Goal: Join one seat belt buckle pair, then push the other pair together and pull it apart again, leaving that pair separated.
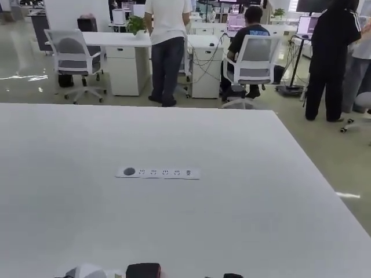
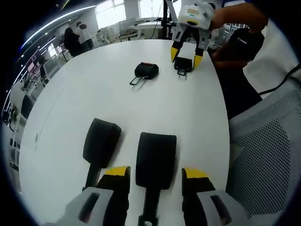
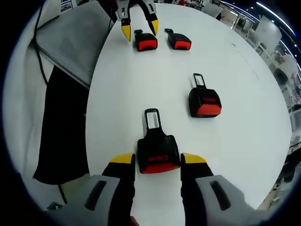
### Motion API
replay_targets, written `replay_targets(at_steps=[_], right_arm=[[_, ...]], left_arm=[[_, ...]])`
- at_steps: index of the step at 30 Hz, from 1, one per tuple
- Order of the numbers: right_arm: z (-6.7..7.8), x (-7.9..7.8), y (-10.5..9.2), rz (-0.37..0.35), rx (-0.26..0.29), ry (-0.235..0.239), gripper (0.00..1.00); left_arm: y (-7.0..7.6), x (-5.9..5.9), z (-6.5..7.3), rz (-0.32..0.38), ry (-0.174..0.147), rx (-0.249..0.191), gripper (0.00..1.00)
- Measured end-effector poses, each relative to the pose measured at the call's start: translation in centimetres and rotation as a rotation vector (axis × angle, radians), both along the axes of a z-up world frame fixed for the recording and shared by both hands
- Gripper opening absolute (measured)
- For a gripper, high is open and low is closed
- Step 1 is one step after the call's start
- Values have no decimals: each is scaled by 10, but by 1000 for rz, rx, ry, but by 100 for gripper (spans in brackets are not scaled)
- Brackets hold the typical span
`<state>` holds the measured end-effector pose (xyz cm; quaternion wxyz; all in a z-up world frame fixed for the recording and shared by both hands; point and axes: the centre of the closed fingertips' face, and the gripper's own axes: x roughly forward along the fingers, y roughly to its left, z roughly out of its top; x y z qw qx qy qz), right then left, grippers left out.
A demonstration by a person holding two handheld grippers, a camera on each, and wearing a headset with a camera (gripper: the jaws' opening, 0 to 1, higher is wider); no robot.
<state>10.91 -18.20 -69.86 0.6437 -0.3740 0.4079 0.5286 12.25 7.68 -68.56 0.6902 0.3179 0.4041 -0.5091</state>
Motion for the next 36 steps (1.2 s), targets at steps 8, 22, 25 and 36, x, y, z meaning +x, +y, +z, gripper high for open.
replay_targets(at_steps=[8,22,25,36], right_arm=[[-3,-2,-1,0,10,21,33],[-8,1,2,7,20,60,33],[-6,-1,4,14,4,61,33],[-3,2,6,7,6,60,33]], left_arm=[[-5,-2,-10,-78,21,35,38],[-6,-4,-15,-204,53,89,35],[-6,-5,-14,-210,51,89,34],[-5,-4,-17,-201,49,91,34]])
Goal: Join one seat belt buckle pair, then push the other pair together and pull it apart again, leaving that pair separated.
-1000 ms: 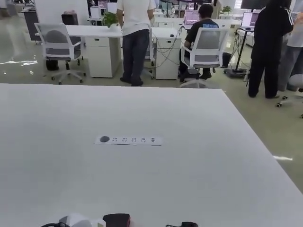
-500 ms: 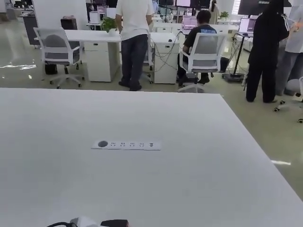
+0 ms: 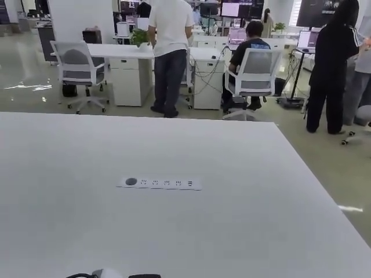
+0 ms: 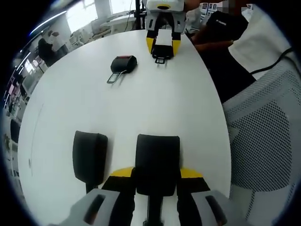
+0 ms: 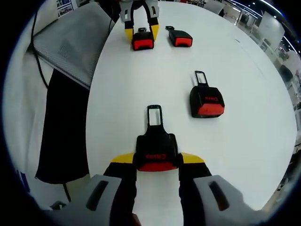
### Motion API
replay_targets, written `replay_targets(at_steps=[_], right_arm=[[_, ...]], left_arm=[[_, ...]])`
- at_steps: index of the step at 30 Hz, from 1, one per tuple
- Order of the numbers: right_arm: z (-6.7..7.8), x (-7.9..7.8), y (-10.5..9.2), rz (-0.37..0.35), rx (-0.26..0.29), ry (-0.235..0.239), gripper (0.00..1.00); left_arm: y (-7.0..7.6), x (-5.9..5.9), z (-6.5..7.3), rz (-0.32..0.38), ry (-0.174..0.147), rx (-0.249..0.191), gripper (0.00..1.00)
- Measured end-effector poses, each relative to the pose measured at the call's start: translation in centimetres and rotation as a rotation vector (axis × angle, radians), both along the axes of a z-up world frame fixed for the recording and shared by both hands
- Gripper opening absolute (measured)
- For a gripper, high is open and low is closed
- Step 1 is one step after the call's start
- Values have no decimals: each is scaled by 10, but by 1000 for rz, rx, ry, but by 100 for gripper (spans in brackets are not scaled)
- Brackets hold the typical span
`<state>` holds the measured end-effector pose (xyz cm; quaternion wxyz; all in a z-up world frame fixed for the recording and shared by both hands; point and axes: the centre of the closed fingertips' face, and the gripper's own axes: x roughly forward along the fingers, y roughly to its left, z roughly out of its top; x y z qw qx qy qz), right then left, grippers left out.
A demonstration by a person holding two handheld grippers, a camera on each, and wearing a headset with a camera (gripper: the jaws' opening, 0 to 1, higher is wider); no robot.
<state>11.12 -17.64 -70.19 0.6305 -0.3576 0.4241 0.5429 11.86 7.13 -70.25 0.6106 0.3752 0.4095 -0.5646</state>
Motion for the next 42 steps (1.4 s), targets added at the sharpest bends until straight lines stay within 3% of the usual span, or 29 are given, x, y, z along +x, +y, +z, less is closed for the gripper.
replay_targets(at_steps=[8,12,17,22,28,42], right_arm=[[1,1,2,-9,22,-3,33],[1,2,4,-93,44,1,33],[0,-1,9,-76,45,-7,33],[1,-3,28,-108,92,14,33],[1,-3,58,-49,98,-18,33],[0,0,116,-23,139,-53,33]], left_arm=[[-1,-1,3,-2,2,21,34],[-1,-1,3,-15,1,24,34],[0,0,2,-11,3,23,34],[-2,-1,2,-16,4,30,34],[-2,-2,2,-16,5,34,34],[-2,-2,0,-2,5,25,34]])
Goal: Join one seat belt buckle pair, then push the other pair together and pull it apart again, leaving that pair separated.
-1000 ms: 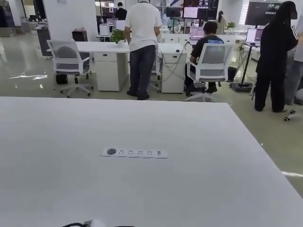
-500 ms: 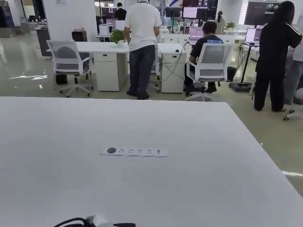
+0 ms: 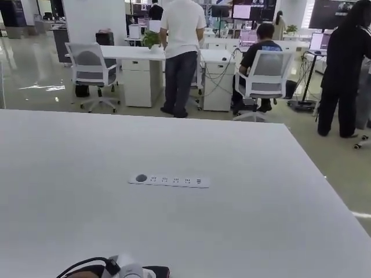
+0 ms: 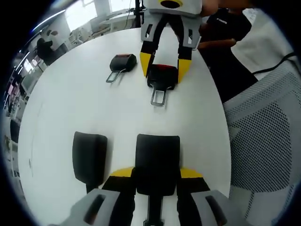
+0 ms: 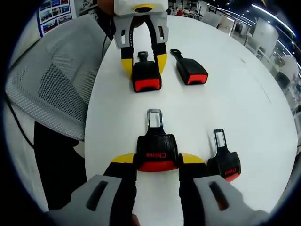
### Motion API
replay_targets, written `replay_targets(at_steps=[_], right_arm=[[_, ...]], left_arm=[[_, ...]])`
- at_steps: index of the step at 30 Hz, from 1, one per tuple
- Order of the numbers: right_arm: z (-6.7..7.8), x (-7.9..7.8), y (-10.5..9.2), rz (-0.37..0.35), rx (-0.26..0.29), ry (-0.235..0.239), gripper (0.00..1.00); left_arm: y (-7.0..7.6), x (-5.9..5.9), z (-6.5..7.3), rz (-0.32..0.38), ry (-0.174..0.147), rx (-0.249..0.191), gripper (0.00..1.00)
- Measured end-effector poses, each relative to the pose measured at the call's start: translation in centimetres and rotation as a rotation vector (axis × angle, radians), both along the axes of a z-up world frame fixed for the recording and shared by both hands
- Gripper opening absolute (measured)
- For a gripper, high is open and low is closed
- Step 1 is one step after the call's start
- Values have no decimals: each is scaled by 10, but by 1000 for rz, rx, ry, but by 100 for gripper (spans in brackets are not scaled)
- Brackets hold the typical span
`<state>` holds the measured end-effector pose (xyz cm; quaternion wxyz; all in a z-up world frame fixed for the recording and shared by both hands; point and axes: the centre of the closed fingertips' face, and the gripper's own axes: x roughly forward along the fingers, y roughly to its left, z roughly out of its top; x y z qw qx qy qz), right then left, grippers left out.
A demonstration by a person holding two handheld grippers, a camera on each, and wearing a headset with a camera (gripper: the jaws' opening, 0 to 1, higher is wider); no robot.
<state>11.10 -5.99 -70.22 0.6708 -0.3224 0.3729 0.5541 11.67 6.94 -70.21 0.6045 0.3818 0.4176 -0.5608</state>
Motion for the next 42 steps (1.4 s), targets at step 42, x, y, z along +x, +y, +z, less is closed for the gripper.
replay_targets(at_steps=[42], right_arm=[[4,4,51,46,54,-23,32]], left_arm=[[-3,3,3,-33,5,19,34]])
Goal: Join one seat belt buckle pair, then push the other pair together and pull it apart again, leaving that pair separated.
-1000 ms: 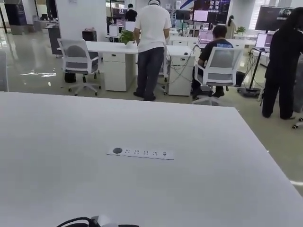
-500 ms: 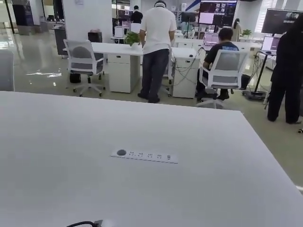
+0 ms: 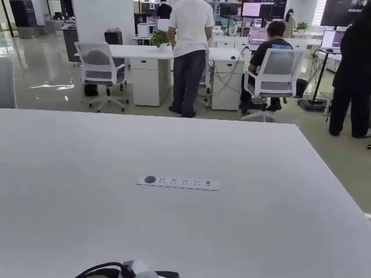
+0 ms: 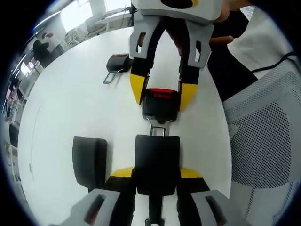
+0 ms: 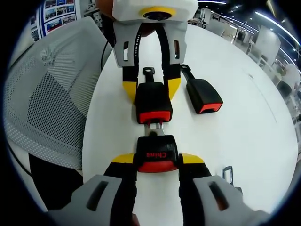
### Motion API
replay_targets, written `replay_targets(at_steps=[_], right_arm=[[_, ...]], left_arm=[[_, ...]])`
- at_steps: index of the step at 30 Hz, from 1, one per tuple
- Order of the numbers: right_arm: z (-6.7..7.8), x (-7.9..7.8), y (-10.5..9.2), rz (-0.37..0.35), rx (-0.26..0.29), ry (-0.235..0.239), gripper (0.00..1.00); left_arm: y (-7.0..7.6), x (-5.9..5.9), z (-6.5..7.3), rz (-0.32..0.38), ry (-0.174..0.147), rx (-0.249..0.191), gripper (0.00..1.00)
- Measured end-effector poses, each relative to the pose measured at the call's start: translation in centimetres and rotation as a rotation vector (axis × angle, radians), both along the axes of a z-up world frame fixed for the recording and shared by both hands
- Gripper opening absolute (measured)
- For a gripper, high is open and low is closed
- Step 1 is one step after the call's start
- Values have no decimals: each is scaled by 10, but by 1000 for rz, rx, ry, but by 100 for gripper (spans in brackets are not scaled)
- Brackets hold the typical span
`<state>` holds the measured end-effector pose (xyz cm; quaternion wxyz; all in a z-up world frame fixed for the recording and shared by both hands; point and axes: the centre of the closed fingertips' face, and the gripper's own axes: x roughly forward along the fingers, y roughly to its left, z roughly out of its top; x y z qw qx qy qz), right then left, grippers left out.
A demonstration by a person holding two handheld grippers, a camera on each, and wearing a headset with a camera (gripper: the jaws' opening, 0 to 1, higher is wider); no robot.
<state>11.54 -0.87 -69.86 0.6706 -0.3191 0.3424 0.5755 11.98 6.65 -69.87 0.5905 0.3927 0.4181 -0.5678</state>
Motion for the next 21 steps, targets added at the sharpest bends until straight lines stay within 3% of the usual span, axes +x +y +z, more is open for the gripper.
replay_targets(at_steps=[8,17,21], right_arm=[[-1,3,3,25,-11,3,32],[1,2,11,39,-14,2,31],[-1,7,26,23,-3,9,31]], left_arm=[[0,0,0,-10,-3,8,33],[1,1,-1,-4,0,-28,33],[1,1,-1,-9,-1,-23,33]])
